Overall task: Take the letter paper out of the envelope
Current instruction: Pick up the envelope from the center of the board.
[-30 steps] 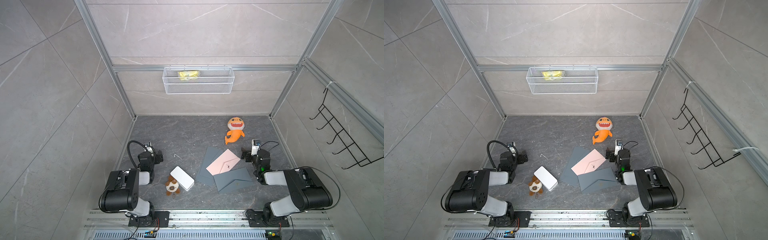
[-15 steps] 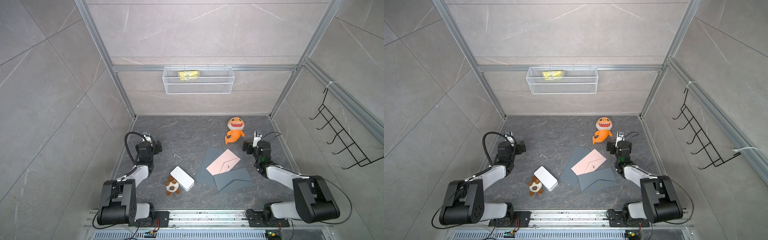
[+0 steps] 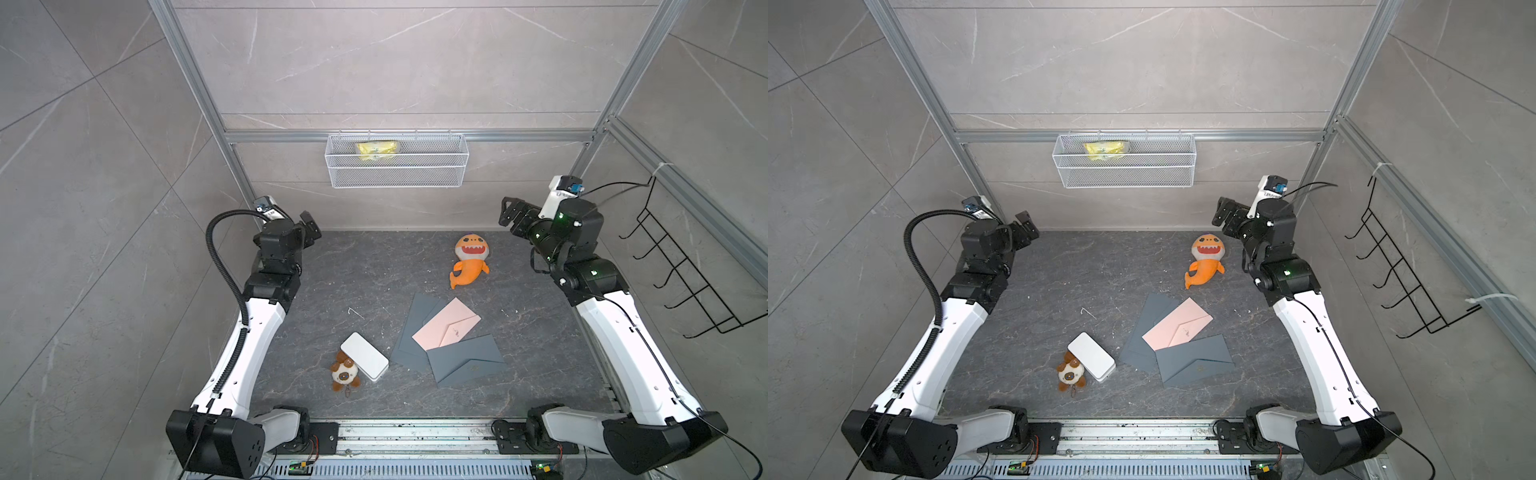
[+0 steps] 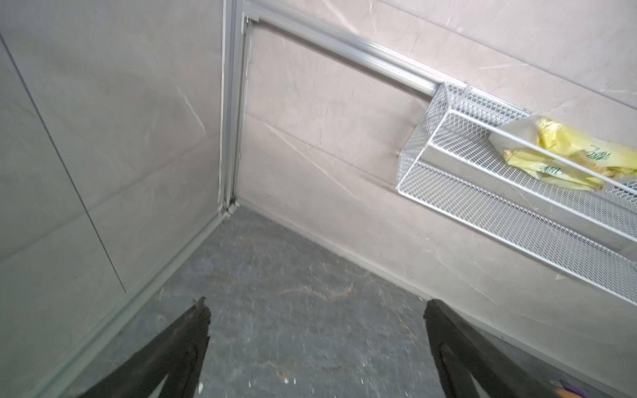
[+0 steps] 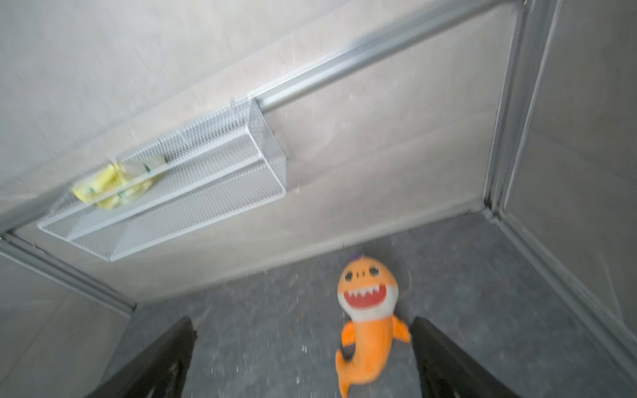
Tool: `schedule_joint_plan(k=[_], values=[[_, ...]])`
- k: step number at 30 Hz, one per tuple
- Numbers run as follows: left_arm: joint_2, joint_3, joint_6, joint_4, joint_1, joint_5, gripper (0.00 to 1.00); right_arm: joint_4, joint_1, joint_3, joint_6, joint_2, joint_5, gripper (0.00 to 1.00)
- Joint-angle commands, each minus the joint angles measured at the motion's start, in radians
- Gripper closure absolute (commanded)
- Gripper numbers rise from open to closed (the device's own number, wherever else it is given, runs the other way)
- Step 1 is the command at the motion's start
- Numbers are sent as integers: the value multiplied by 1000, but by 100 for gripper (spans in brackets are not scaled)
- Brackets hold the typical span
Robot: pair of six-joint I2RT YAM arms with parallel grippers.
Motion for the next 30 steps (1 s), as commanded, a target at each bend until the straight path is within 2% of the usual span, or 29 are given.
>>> schedule_joint_plan(k=[1, 4, 7, 11, 15, 22, 30], values=[[45, 11, -129, -228, -33, 229, 0, -517, 82, 93, 140, 91, 67, 4], [57, -11, -121, -282, -97, 300, 0, -640, 174, 50, 252, 55, 112, 9], [63, -55, -109, -300, -182, 369, 4, -737, 248, -41, 423, 2, 119, 11], [82, -101, -54, -320, -345, 411, 8, -762, 287, -207, 604, -47, 19, 17], [89, -189, -57, -281, -439, 522, 14, -754, 309, -344, 714, -36, -54, 18], [86, -296, -43, -248, -628, 555, 19, -580, 314, -606, 890, -59, -206, 19], [137, -333, -84, -205, -780, 512, 21, -371, 314, -701, 967, 35, -313, 20]])
